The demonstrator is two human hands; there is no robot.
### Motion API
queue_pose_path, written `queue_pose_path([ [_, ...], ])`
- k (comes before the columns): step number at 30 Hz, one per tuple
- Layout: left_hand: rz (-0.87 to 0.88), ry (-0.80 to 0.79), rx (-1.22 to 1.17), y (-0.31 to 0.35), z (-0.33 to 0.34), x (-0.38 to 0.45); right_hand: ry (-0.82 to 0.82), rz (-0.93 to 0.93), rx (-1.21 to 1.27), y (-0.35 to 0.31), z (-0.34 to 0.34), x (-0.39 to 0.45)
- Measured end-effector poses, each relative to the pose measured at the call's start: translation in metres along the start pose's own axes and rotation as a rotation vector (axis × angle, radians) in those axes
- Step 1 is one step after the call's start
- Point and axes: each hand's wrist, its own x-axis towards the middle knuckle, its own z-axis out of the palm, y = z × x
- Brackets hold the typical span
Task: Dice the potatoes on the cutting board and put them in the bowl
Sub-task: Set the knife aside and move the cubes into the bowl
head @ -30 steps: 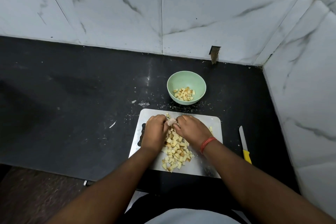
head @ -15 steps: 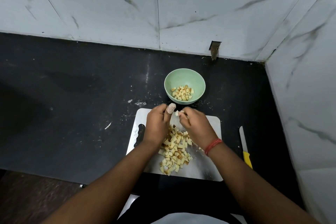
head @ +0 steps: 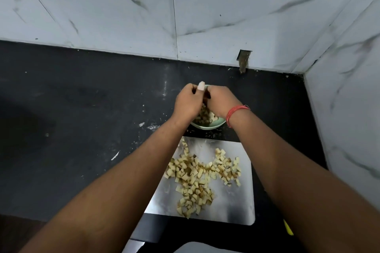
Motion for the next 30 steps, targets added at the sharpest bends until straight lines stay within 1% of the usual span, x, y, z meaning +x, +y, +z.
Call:
queue_pose_path([
  [3, 0.002, -0.039, -0.019, 0.004, -0.001, 0.001, 0.048, -0.024, 0.014, 0.0, 0.001, -0.006],
  [6, -0.011, -0.114, -0.079, 0.008, -0.001, 0.0, 0.062, -0.02, 0.03, 0.002, 0.006, -0.011],
  [8, -0.031, -0.148, -0.158, 0.008, -0.002, -0.001, 0.037, -0.017, 0.016, 0.004, 0.007, -0.014],
  [11, -0.069, -0.185, -0.307, 0.002, -0.005, -0.002, 0.014, -0.079, -0.056, 0.008, 0.007, -0.019],
  [15, -0.038, -0.279, -0.353, -0.008, -0.009, -0.009, 0.152, -0.138, -0.027, 0.016, 0.01, -0.029],
  [16, -0.028, -0.284, -0.366, -0.009, -0.01, -0.012, 0.198, -0.142, 0.008, 0.018, 0.011, -0.031],
  [18, 0.003, -0.244, -0.428, -0.009, -0.013, -0.018, 0.276, -0.164, 0.106, 0.02, 0.015, -0.041],
  [21, 0.14, -0.097, -0.485, -0.012, -0.02, -0.037, 0.395, -0.22, 0.249, 0.023, 0.022, -0.07],
  [23, 0.232, 0.033, -0.424, -0.023, -0.029, -0.058, 0.452, -0.298, 0.274, 0.029, 0.03, -0.097],
  [25, 0.321, 0.117, -0.258, -0.048, -0.038, -0.077, 0.435, -0.358, 0.241, 0.038, 0.042, -0.121],
  [27, 0.393, 0.114, -0.047, -0.078, -0.042, -0.094, 0.392, -0.371, 0.205, 0.05, 0.056, -0.137],
  [30, 0.422, 0.033, 0.196, -0.118, -0.044, -0.111, 0.337, -0.326, 0.181, 0.069, 0.075, -0.15],
])
